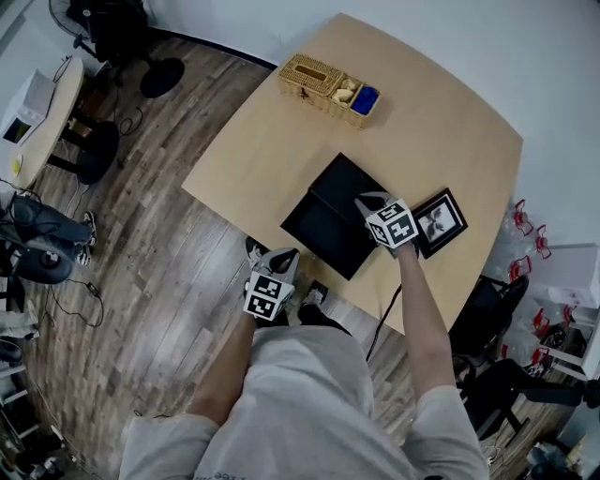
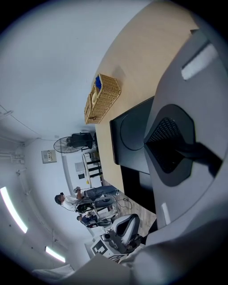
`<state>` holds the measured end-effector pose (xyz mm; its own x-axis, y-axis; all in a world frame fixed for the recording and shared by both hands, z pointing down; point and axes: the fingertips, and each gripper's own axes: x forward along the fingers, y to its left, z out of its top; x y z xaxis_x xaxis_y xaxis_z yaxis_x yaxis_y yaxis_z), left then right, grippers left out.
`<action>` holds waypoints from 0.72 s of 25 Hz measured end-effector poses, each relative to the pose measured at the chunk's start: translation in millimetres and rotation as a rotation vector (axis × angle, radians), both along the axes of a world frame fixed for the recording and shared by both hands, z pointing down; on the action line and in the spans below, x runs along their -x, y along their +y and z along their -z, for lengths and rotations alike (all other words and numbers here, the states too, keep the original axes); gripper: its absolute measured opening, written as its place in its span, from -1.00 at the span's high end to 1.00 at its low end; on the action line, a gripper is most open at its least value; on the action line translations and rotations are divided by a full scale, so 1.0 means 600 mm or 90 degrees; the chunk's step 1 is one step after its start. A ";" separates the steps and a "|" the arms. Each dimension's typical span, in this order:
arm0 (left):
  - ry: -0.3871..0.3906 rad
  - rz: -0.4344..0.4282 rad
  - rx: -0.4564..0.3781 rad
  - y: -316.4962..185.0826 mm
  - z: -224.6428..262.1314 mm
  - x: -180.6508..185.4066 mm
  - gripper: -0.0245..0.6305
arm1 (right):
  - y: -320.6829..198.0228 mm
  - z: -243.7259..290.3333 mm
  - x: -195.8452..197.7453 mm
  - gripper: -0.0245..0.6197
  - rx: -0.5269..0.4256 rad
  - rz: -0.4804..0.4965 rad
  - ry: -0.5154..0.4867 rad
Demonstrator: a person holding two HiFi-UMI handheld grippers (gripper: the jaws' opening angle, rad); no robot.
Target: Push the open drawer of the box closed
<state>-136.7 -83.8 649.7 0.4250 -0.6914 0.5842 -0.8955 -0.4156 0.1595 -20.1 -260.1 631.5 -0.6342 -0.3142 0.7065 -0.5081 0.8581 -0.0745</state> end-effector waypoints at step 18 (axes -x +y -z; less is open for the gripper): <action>0.028 -0.009 0.012 0.017 -0.054 -0.040 0.63 | 0.005 -0.004 0.003 0.92 -0.004 0.012 0.021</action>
<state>-112.8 -73.3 681.9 0.4600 -0.6745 0.5775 -0.8815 -0.4250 0.2057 -21.9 -257.1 633.9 -0.6162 -0.3072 0.7252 -0.4939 0.8680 -0.0520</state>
